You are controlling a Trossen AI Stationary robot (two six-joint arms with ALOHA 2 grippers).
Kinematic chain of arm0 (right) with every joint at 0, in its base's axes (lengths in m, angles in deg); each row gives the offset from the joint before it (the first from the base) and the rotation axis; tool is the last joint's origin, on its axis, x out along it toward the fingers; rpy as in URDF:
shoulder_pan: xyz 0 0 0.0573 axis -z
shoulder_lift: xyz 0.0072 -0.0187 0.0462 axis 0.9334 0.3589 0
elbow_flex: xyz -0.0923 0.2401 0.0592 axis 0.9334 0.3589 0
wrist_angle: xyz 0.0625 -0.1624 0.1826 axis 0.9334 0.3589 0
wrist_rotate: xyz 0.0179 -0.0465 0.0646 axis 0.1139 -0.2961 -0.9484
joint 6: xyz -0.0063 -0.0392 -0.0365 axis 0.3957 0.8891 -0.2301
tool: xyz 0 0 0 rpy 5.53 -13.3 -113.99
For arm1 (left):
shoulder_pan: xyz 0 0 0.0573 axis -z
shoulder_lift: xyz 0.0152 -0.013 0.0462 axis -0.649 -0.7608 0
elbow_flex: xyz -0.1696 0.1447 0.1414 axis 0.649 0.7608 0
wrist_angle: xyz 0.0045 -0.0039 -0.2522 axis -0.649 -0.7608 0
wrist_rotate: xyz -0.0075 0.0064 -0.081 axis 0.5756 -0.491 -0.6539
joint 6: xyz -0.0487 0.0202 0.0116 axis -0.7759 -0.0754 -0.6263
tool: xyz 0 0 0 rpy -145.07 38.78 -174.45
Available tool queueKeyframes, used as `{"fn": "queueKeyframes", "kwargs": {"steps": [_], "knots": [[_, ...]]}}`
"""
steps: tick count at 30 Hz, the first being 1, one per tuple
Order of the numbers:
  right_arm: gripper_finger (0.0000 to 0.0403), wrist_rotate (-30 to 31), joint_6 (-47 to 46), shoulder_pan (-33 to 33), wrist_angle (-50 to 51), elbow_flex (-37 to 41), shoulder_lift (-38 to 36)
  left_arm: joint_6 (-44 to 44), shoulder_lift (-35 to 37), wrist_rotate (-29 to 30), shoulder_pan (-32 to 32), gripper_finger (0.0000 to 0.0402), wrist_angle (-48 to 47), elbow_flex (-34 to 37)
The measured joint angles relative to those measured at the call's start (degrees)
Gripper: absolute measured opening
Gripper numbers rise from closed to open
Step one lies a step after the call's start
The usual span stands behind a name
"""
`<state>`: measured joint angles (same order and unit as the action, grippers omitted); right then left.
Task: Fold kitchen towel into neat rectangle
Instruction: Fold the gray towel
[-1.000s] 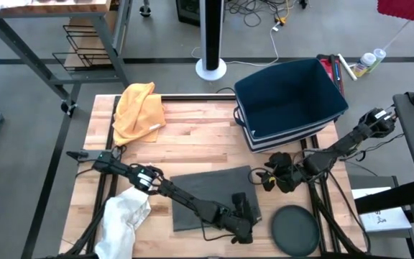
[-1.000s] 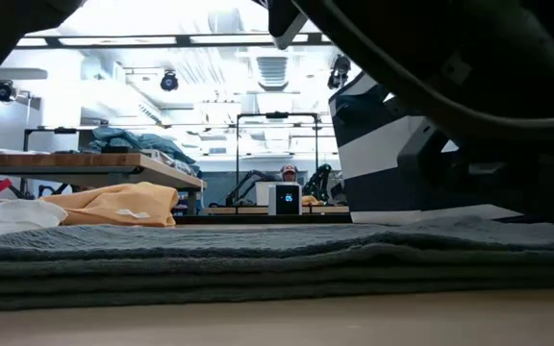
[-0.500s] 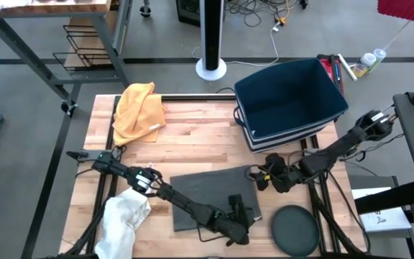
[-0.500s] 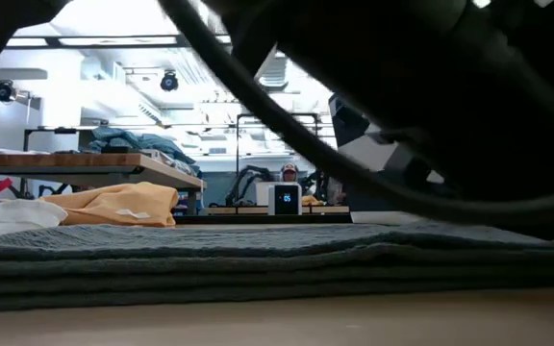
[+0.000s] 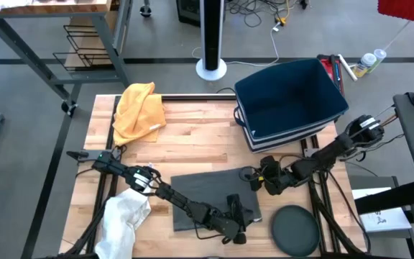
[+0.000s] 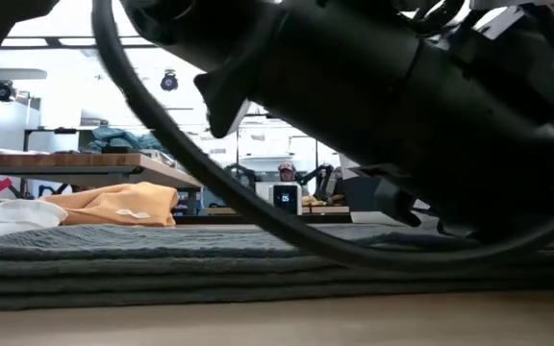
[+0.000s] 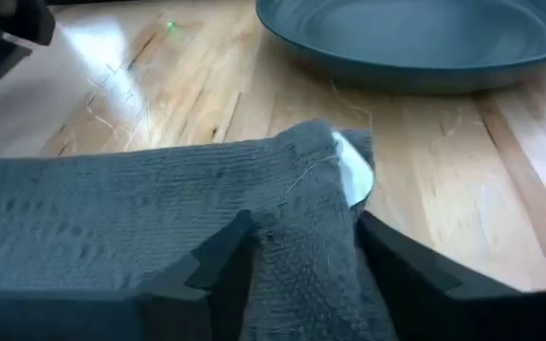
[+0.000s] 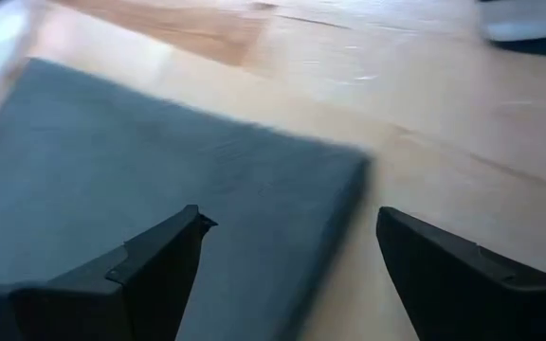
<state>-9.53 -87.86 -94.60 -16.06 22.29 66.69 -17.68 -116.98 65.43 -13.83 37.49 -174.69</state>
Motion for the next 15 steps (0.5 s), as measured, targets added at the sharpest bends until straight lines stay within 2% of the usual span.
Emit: {"fn": "queueKeyframes", "kwargs": {"steps": [8, 11, 15], "knots": [[0.0299, 0.1, -1.2, 1.8, -1.1, -1.6, 6.9, 1.8, 0.1, -2.0, 0.0, 0.0020, -0.4, 0.3], [0.0285, 0.0, -1.3, 1.4, -1.1, -2.2, 7.2, 1.7, 0.1, -2.1, 0.1, 0.0013, -0.5, 0.3], [0.0266, -2.2, 0.8, 1.2, -0.7, -3.0, 6.3, 1.7, 0.1, -2.4, 0.1, 0.0050, -0.2, 0.3]]}}
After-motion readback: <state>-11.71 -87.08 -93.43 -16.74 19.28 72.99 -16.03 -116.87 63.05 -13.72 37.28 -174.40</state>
